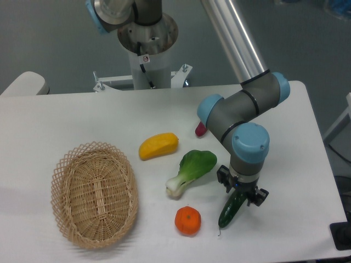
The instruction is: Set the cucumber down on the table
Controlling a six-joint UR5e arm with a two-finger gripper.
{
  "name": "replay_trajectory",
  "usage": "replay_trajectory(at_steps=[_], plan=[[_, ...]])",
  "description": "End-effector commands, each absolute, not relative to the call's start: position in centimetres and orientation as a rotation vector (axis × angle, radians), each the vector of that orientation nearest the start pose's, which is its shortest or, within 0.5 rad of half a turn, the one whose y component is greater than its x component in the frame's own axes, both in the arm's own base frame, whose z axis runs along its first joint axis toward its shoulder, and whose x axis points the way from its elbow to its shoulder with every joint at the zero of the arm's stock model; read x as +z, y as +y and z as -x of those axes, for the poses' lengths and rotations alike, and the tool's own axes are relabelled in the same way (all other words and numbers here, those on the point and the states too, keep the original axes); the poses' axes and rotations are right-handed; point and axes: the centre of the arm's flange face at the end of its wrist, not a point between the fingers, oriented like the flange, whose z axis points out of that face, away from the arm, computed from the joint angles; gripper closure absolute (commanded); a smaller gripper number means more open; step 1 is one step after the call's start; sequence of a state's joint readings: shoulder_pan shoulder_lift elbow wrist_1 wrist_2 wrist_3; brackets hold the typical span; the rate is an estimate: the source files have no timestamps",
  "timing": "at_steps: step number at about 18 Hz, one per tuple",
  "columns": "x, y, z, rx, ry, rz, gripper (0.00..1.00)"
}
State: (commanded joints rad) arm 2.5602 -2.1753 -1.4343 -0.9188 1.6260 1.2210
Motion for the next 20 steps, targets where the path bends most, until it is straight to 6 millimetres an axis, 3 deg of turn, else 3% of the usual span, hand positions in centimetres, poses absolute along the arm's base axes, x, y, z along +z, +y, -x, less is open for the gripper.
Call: replay_trajectory(at_steps=[5, 11, 15, 20], plan=[[31.0, 48.2, 51.8, 0.371, 0.346, 3.042, 0.00], [35.4, 45.7, 51.6, 0.375, 0.423, 3.046, 0.00], [37.8, 41.3, 53.1, 0.330, 0.621, 3.055, 0.00], [38.3, 37.2, 54.7, 0.257, 0.734, 3.062, 0.00]])
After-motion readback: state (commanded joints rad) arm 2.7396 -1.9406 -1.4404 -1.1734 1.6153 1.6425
